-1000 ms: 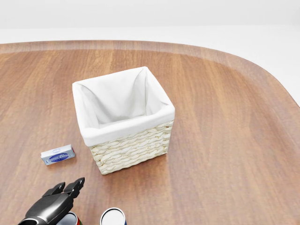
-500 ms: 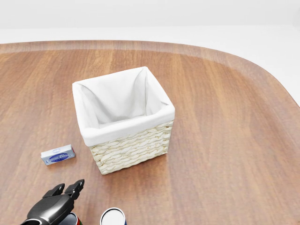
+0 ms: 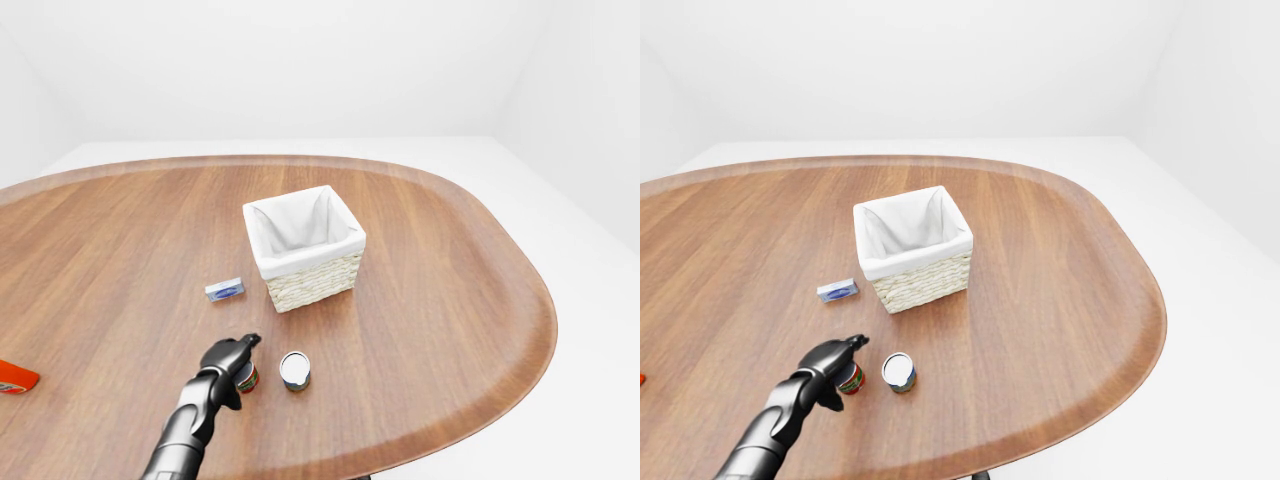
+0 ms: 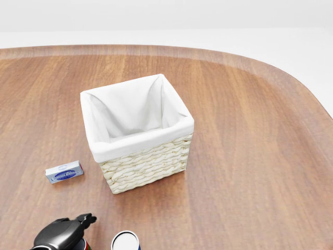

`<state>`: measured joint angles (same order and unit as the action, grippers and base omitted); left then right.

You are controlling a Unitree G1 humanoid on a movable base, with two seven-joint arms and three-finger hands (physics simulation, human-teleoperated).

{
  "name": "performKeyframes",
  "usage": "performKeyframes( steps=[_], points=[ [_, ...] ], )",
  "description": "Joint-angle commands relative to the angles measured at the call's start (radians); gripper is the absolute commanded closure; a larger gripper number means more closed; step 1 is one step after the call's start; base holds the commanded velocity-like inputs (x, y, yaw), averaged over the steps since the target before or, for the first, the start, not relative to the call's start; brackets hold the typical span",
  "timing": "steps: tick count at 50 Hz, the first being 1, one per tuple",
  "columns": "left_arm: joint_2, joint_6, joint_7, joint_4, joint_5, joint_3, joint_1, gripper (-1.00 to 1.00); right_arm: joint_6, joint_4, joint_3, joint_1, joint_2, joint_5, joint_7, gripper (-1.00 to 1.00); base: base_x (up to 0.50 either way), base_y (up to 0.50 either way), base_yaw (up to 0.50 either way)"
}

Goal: Pick up the tomato sauce, and put it in the basket.

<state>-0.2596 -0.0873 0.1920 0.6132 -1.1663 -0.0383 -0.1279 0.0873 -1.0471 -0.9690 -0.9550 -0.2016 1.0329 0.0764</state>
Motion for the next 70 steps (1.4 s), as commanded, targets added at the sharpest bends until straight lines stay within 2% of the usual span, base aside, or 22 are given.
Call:
performKeyframes(
  steps=[1,24,33,43,52,58,59,61,70],
  points=[
    [-0.001,0.0,-0.014,0.042,0.002,-0.008,-0.013,1.0,0.0,0.0,0.0,0.003,0.002,-0.001,0.003,-1.0,0.0,0.0,0.0],
    [-0.002,0.0,-0.021,0.077,0.007,-0.017,-0.023,1.0,0.0,0.0,-0.015,0.01,-0.004,0.009,-0.001,-1.0,0.0,0.0,0.0],
    [-0.011,0.0,0.092,-0.121,0.065,0.034,0.039,1.0,0.0,0.0,-0.005,0.005,-0.005,0.001,-0.004,-1.0,0.0,0.0,0.0],
    [0.009,0.0,0.238,-0.43,0.129,0.1,0.149,1.0,0.0,0.0,0.016,0.001,-0.005,-0.017,-0.009,-1.0,0.0,0.0,0.0],
    [0.027,0.0,0.306,-0.57,0.172,0.15,0.182,1.0,0.0,0.0,0.026,-0.014,-0.008,-0.019,-0.011,-1.0,0.0,0.0,0.0],
    [0.036,0.0,0.296,-0.615,0.246,0.201,0.132,1.0,0.0,0.0,0.013,-0.012,0.003,-0.009,-0.001,-1.0,0.0,0.0,0.0],
    [0.037,0.0,0.243,-0.613,0.239,0.216,0.082,1.0,0.0,0.0,0.013,-0.008,0.001,-0.011,-0.003,-1.0,0.0,0.0,0.0],
    [0.029,0.0,0.21,-0.619,0.248,0.217,0.061,1.0,0.0,0.0,0.02,-0.006,-0.002,-0.02,-0.007,-1.0,0.0,0.0,0.0],
    [0.023,0.0,0.158,-0.703,0.314,0.232,0.011,1.0,0.0,0.0,0.021,-0.012,-0.009,-0.017,-0.012,-1.0,0.0,0.0,0.0]
  ],
)
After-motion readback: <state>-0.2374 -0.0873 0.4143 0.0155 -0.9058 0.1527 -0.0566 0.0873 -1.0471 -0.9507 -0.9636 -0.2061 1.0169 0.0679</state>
